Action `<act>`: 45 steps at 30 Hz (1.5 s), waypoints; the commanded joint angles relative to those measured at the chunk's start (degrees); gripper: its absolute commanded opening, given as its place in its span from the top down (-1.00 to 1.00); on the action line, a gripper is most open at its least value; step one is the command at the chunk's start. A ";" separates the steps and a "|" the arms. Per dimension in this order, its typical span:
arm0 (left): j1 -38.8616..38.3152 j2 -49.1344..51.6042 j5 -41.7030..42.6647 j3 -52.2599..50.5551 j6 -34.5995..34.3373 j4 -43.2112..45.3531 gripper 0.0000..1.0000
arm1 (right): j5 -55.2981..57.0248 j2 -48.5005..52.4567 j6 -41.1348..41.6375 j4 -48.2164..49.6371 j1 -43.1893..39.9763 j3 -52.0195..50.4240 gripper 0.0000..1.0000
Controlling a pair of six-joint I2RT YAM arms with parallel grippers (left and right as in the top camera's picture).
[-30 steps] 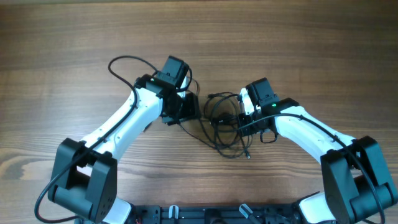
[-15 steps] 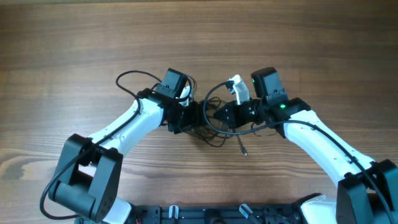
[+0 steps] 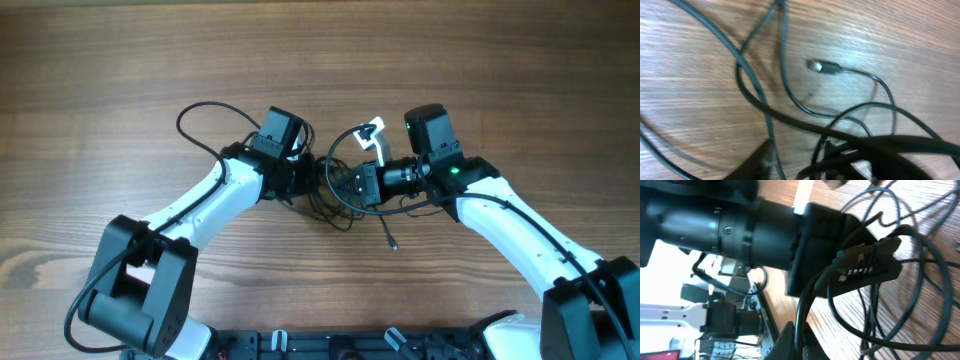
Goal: Untangle cables
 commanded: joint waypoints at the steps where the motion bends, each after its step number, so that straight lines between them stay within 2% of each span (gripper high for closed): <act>1: -0.04 0.35 -6.75 -0.37 -2.51 0.31 0.92 | -5.46 -1.18 0.50 0.90 -0.02 1.40 0.91; 6: -0.04 0.35 -12.11 -0.37 -2.51 -3.04 0.92 | 0.31 -1.18 2.16 1.33 -0.48 1.40 0.91; 10: 0.02 0.35 -15.54 -0.37 -2.58 -5.57 0.92 | 20.39 -1.18 12.68 -3.63 -4.15 1.40 0.91; 12: 1.01 0.35 -15.69 -0.37 -4.09 -6.14 0.92 | 32.37 -1.18 19.04 -10.88 -7.02 1.40 0.91; 14: 2.21 0.35 -15.67 -0.37 -4.57 -6.16 0.92 | 37.90 -1.16 20.59 -16.76 -9.66 1.31 0.89; 16: 3.04 0.35 -14.99 -0.37 -5.11 -6.08 0.92 | 38.66 -1.16 17.44 -21.55 -11.30 1.27 0.59; 18: 3.02 0.35 -14.32 -0.37 -5.11 -6.05 0.92 | 38.58 -1.16 16.94 -22.03 -11.17 1.27 -0.04; 19: 3.02 0.35 -12.98 -0.37 -5.09 -5.73 0.91 | 38.56 -1.16 16.94 -22.05 -11.10 1.27 -0.22; 21: 3.02 0.33 -8.15 -0.37 -4.83 -3.48 0.92 | 37.73 -1.16 16.85 -21.99 -11.02 1.27 -0.33; 23: 3.02 0.33 -3.85 -0.37 -3.82 -0.83 0.92 | 30.64 -1.16 10.25 -20.00 -11.02 1.27 -0.34; 26: 3.02 0.33 7.26 -0.37 2.21 4.22 0.92 | 17.16 -1.16 0.70 -17.33 -11.02 1.27 -0.35; 28: 3.02 0.33 11.02 -0.37 4.04 5.29 0.92 | 12.52 -1.16 0.17 -15.91 -11.02 1.27 -0.36; 33: 2.82 0.33 11.39 -0.37 4.20 5.05 0.92 | 9.81 -1.14 3.45 -13.16 -9.92 1.27 -0.36; 36: 2.80 0.33 11.39 -0.37 4.20 5.07 0.92 | 11.45 -1.11 11.69 -12.35 -7.21 1.20 -0.30; 37: 2.80 0.33 11.39 -0.37 4.20 5.05 0.92 | 14.86 -1.11 17.55 -11.85 -5.55 1.20 -0.22; 40: 2.80 0.33 11.41 -0.37 4.17 5.01 0.92 | 21.40 -1.11 27.82 -11.76 -1.64 1.18 -0.06; 43: 2.80 0.33 11.41 -0.37 4.17 4.98 0.91 | 28.30 -1.11 35.32 -10.93 1.20 1.18 -0.04; 45: 2.80 0.33 11.41 -0.37 4.17 4.76 0.91 | 33.77 -1.09 39.30 -9.09 2.12 1.18 0.10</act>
